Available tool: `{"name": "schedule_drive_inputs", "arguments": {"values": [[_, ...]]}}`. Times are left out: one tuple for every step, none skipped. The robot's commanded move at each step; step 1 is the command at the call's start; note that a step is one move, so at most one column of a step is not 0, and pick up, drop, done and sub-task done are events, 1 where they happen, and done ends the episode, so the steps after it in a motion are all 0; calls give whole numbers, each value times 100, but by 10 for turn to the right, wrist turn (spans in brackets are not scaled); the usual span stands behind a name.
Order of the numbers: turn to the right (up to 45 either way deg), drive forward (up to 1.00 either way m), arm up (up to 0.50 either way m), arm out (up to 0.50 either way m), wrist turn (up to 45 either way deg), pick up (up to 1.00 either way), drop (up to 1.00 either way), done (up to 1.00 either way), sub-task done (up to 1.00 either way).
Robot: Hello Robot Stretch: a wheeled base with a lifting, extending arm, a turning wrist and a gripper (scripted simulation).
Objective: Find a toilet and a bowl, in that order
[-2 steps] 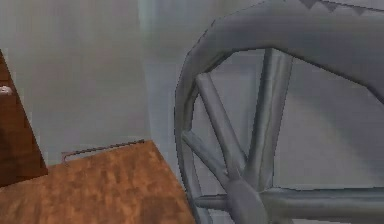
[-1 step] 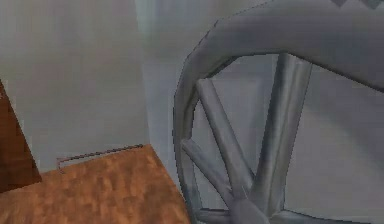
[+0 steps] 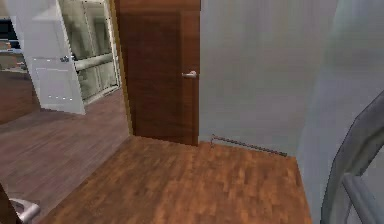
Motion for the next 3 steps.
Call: {"name": "schedule_drive_inputs", "arguments": {"values": [[-90,0,0,0,0,0,0,0,0],[0,95,0,0,0,0,0,0,0],[-450,0,0,0,0,0,0,0,0]]}}
